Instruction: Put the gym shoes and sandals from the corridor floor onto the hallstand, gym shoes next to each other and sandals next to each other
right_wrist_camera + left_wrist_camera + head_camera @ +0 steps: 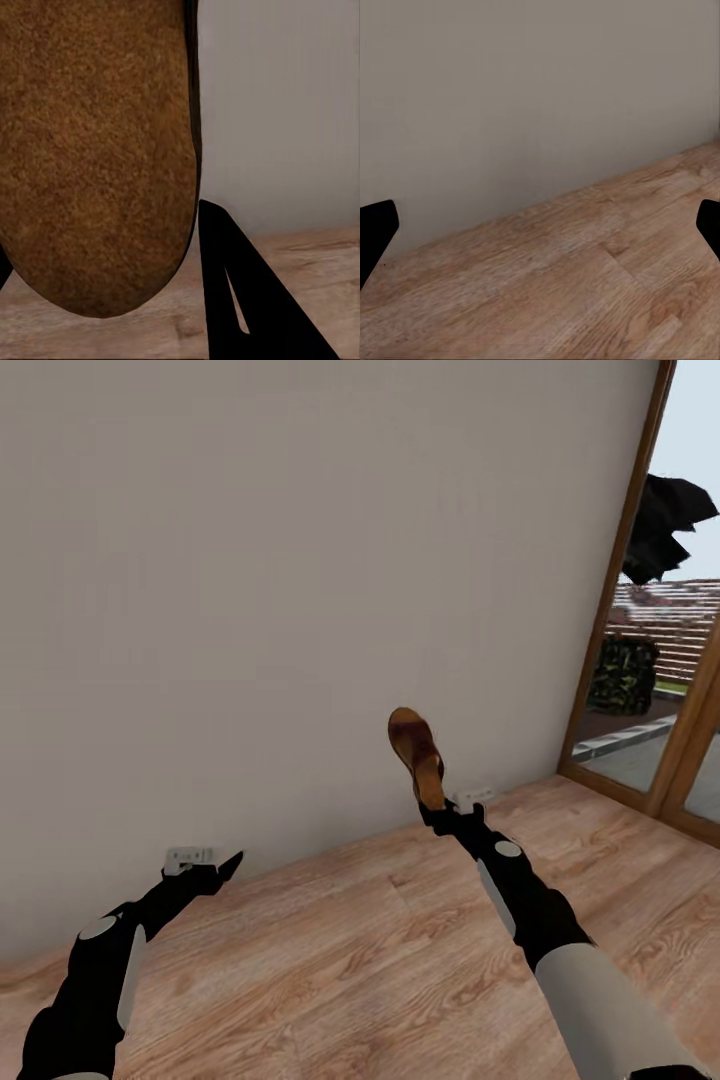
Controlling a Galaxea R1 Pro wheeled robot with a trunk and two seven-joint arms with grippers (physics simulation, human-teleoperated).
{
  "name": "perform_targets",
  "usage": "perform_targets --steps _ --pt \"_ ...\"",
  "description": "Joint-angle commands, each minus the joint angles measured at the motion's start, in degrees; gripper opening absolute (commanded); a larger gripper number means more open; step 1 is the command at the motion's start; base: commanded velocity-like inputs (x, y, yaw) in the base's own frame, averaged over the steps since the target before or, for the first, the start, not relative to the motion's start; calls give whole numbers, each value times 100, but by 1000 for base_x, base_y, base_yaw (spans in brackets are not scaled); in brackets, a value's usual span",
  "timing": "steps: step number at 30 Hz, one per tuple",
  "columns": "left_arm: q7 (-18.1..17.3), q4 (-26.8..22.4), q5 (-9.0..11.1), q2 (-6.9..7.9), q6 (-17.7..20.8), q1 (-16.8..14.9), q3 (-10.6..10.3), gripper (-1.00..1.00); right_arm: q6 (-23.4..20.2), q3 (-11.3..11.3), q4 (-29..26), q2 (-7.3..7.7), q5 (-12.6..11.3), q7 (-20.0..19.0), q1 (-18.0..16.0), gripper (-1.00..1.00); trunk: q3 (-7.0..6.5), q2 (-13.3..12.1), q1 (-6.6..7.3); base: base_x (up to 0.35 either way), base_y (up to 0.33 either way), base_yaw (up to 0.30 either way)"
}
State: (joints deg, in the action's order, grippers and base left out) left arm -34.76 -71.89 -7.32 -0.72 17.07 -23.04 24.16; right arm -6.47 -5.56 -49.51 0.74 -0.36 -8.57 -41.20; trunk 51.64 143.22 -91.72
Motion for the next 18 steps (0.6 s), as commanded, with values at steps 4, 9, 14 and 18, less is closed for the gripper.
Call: perform_targets --steps 4,9,14,18 --pt "-48 -1 -41 -8 24 -4 20 100 111 -17 500 5 -28 10 -2 -100 -17 3 2 0 0 247" --pt "-48 -10 -29 -8 24 3 26 100 275 -23 869 4 -26 12 -3 -100 -46 3 2 0 0 246" --pt "-48 -17 -25 -8 24 9 27 100 291 -24 911 5 -25 13 -3 -100 -75 3 2 0 0 246" --pt "-48 -18 -24 -8 24 12 28 100 292 -24 920 5 -27 13 -2 -100 -98 3 2 0 0 246"
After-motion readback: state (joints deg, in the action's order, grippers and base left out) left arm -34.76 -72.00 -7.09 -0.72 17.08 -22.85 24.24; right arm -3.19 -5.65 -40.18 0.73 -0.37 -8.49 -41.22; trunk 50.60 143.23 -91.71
